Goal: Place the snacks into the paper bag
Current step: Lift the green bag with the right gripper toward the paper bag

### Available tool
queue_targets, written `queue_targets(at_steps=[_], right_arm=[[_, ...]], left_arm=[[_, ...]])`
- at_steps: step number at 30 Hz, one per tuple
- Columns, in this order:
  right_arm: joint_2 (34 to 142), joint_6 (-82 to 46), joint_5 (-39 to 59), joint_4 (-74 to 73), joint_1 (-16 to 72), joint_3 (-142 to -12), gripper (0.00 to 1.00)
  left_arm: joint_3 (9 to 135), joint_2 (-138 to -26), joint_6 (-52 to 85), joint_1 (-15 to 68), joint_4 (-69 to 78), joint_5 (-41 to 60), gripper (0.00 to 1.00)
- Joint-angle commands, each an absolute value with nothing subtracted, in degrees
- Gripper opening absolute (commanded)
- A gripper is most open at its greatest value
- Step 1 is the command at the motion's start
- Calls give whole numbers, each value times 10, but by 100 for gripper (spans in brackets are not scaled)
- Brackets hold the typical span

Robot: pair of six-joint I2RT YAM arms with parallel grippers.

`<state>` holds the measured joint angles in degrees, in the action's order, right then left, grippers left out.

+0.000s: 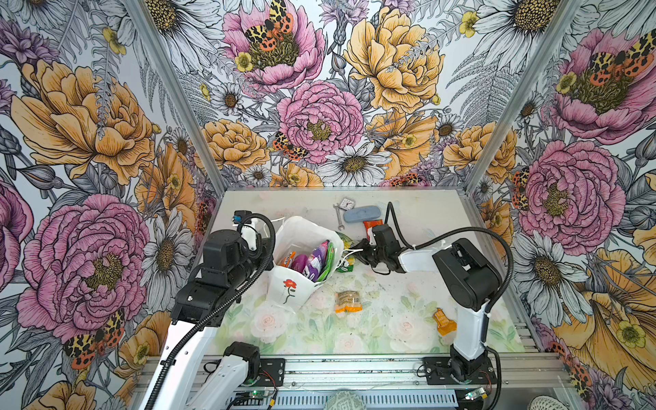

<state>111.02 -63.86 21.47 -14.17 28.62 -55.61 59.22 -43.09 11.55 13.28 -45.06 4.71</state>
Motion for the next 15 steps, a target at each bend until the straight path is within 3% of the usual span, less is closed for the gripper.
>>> queue_targets(at_steps=[1,15], right_arm=[[1061,-640,204,-138,276,-526,0],[910,-610,209,-60,236,-447,0]], left_arm=[[597,-418,112,138,-405,44,8],[596,-420,108,150,-409,28,9]])
